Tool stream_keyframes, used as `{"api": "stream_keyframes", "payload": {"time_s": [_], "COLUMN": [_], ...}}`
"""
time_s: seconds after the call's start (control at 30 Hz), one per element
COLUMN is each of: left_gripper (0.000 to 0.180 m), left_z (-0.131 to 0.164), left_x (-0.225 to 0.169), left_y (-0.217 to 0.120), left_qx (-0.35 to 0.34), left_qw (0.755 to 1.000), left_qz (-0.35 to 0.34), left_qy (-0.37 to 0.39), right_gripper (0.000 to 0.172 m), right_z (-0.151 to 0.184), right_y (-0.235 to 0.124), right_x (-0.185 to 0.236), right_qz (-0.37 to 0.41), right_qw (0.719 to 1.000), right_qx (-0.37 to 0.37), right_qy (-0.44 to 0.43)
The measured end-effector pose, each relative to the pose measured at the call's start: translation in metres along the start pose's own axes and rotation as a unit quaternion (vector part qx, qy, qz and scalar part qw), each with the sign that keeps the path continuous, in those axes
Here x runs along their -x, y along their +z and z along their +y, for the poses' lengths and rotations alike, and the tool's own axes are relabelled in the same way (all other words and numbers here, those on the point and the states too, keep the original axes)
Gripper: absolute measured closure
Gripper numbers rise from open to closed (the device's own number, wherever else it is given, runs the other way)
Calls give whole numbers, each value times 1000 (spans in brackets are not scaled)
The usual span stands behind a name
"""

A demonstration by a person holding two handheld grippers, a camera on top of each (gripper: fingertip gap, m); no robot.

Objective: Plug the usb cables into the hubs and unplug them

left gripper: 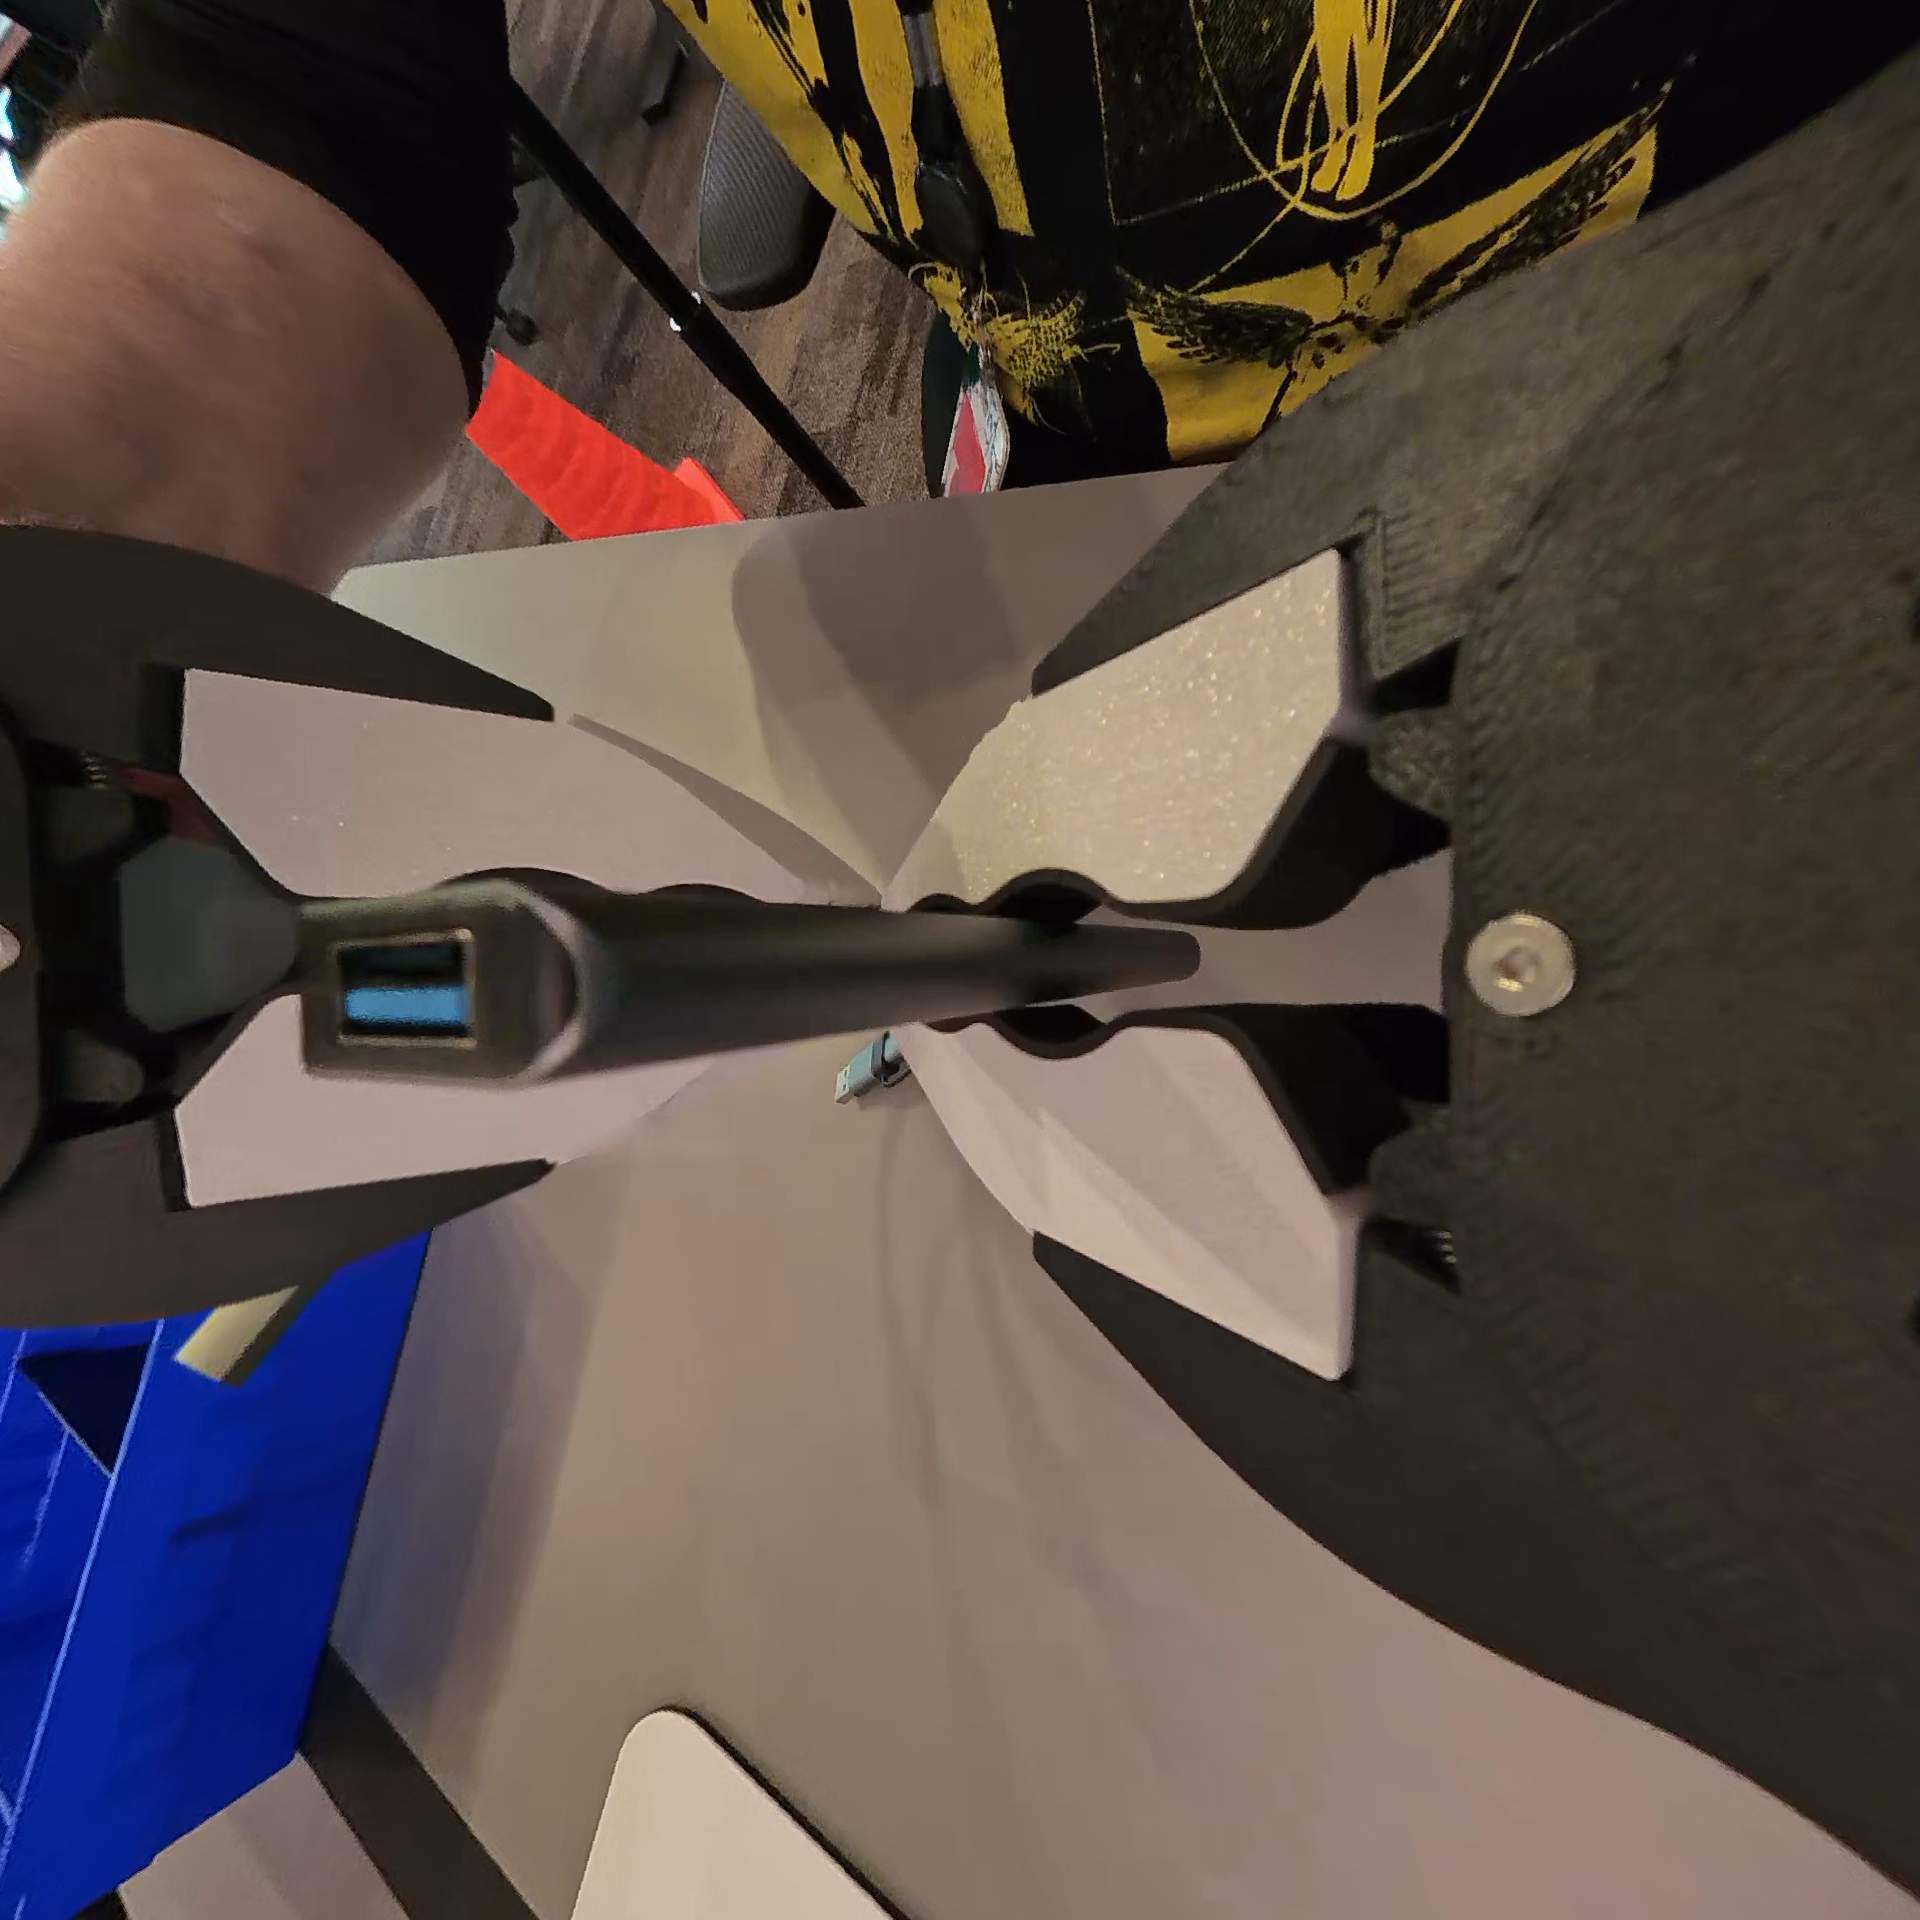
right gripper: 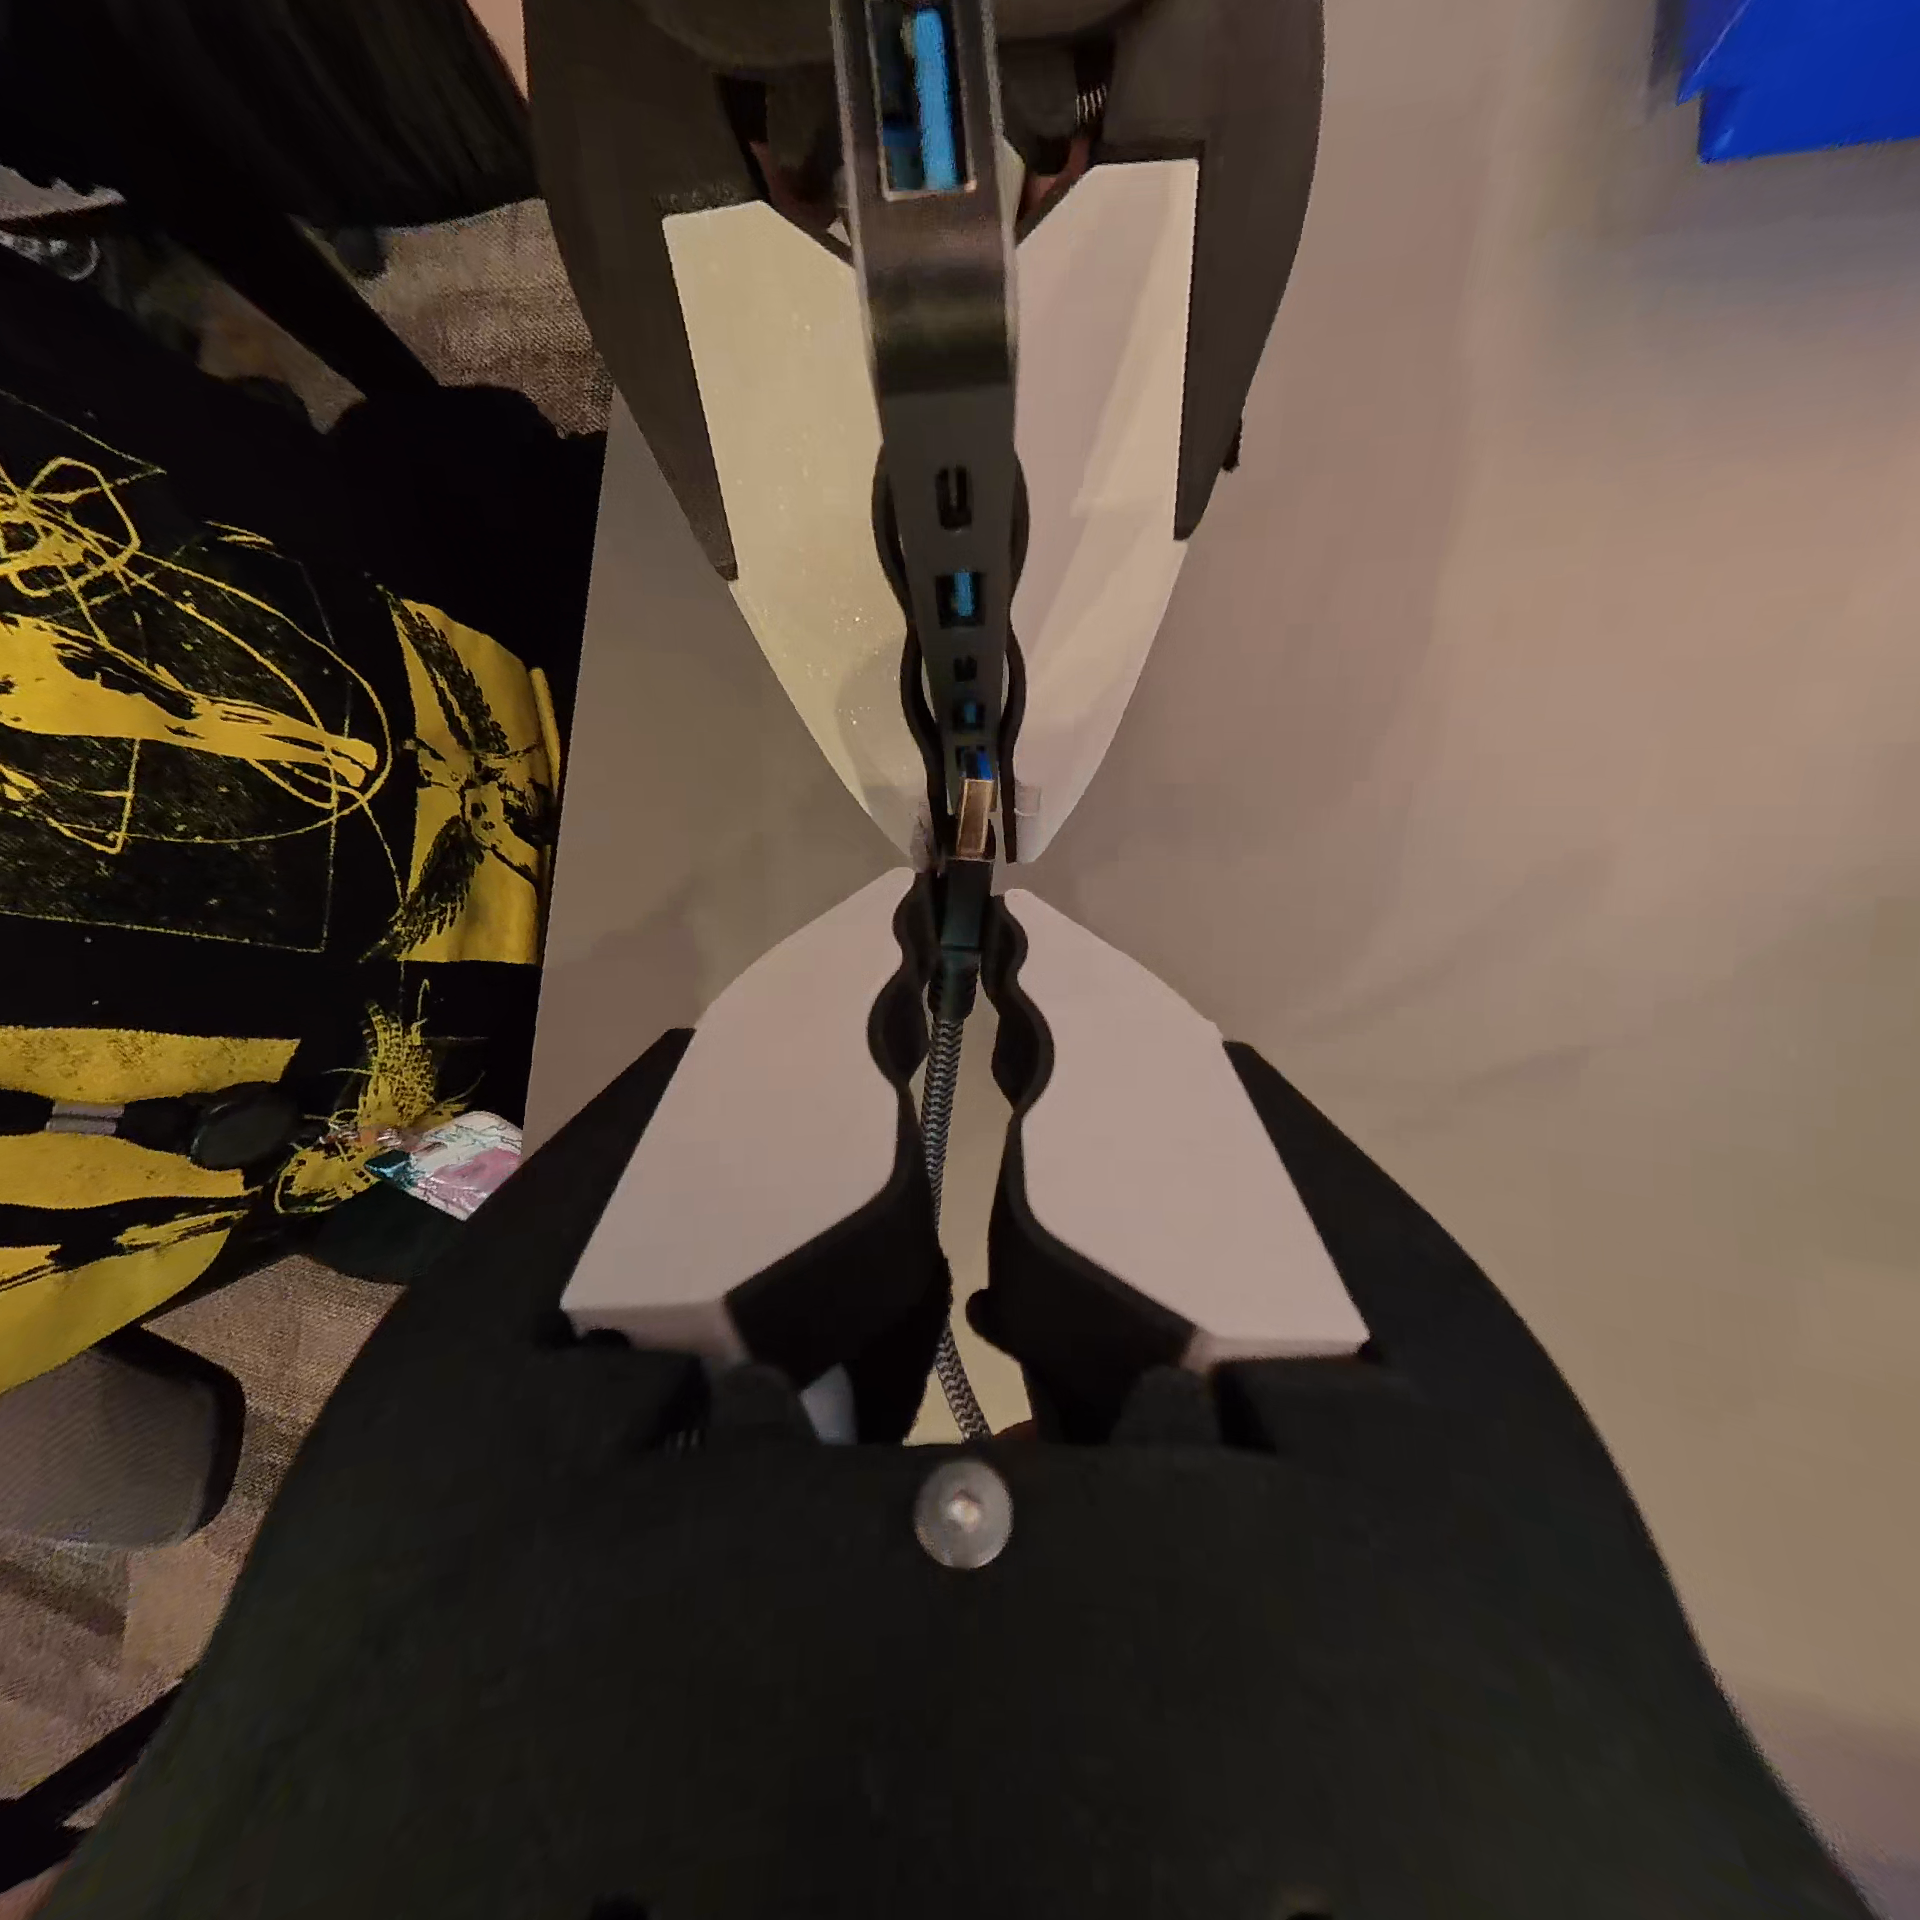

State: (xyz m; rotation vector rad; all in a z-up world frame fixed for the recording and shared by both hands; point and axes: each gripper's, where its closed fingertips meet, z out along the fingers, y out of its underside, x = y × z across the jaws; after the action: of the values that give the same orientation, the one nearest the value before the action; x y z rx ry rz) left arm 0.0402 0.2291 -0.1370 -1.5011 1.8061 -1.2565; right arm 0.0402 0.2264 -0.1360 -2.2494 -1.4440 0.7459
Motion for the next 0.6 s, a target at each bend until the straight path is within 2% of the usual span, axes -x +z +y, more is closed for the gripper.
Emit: {"api": "stream_keyframes", "payload": {"time_s": [0.07,0.27,0.6], "left_gripper": [170,170,170], "left_z": [0,9,-10], "left_x": [-2,-3,-10], "left_y": [0,4,-8], "left_qx": [-3,49,-31], "left_qw": [1000,998,999], "left_qz": [7,-11,34], "left_qy": [0,30,7], "right_gripper": [164,164,164], "right_z": [0,-6,16], "right_y": [-1,-21,4], "right_x": [1,1,12], "right_qz": [2,25,0], "right_qw": [1000,999,1000], "right_qx": [-9,-39,-6], "right_qy": [-4,-14,-3]}}
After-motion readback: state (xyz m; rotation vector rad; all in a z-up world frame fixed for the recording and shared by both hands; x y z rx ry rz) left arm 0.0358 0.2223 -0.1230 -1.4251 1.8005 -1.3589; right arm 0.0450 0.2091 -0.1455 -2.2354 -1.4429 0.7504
